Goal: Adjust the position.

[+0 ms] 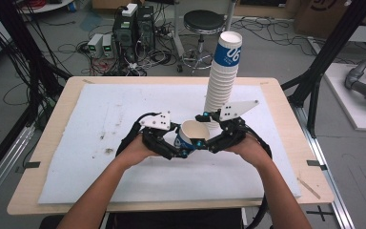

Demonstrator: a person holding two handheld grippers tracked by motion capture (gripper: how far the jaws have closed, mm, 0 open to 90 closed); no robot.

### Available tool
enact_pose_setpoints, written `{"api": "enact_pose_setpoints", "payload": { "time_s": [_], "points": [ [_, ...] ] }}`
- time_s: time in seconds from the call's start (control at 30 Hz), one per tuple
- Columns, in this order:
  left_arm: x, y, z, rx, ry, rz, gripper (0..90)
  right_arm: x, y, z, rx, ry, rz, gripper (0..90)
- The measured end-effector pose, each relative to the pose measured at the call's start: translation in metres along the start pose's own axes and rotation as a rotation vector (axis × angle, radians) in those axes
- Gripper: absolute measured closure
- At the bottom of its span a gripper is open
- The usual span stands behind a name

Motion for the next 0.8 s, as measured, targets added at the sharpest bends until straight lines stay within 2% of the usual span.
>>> {"api": "enact_pose_setpoints", "payload": {
  "time_s": [0.03,0.07,0.13,0.23,0.33,0.37,0.4,0.5,0.6,0.67,0.73,0.8],
  "points": [
    [0.000,-0.002,0.000,-0.016,-0.005,-0.022,28.0,-0.001,0.000,-0.001,-0.039,0.017,0.037,19.3],
    [0.000,-0.002,0.000,-0.016,-0.005,-0.022,28.1,-0.002,0.000,-0.003,-0.077,0.018,0.064,19.2],
    [0.002,-0.005,0.000,-0.032,-0.007,-0.032,28.2,-0.003,-0.001,-0.005,-0.088,0.011,0.067,18.9],
    [0.001,-0.006,-0.001,-0.044,-0.005,-0.026,28.2,-0.003,-0.003,-0.001,-0.030,0.016,0.055,19.0],
    [0.000,-0.006,-0.001,-0.039,-0.009,-0.020,28.6,-0.002,-0.003,0.002,-0.021,0.016,0.039,20.8],
    [-0.001,-0.006,0.000,-0.027,-0.003,-0.018,28.8,-0.001,-0.002,0.002,-0.013,0.010,0.005,24.1],
    [-0.001,-0.006,0.000,-0.027,-0.003,-0.018,28.8,-0.001,-0.002,0.002,-0.013,0.010,0.005,24.1],
    [-0.003,-0.004,0.002,-0.006,0.031,-0.024,26.1,0.001,-0.002,0.003,0.005,-0.018,-0.036,25.2],
    [-0.003,-0.003,0.005,-0.006,0.039,-0.036,21.1,0.002,-0.001,0.003,0.012,-0.017,-0.051,25.2],
    [-0.004,-0.002,0.006,-0.008,0.031,-0.032,21.1,0.002,-0.001,0.004,0.018,-0.014,-0.056,25.1],
    [-0.004,-0.002,0.006,-0.007,0.023,-0.004,23.8,0.002,-0.001,0.005,0.025,-0.012,-0.055,23.6],
    [-0.004,-0.002,0.006,-0.017,0.017,-0.004,26.4,0.003,-0.002,0.006,0.033,0.000,-0.043,21.4]
  ]
}}
Point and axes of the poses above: each handheld gripper's, and its own axes: z roughly forward along the jaws, y roughly out of its top, x roughly to its left, the point moved 1 cm from there along z, roughly forward along the jaws, and after that the axes turned 10 degrees about x, right-handed, at the moved point
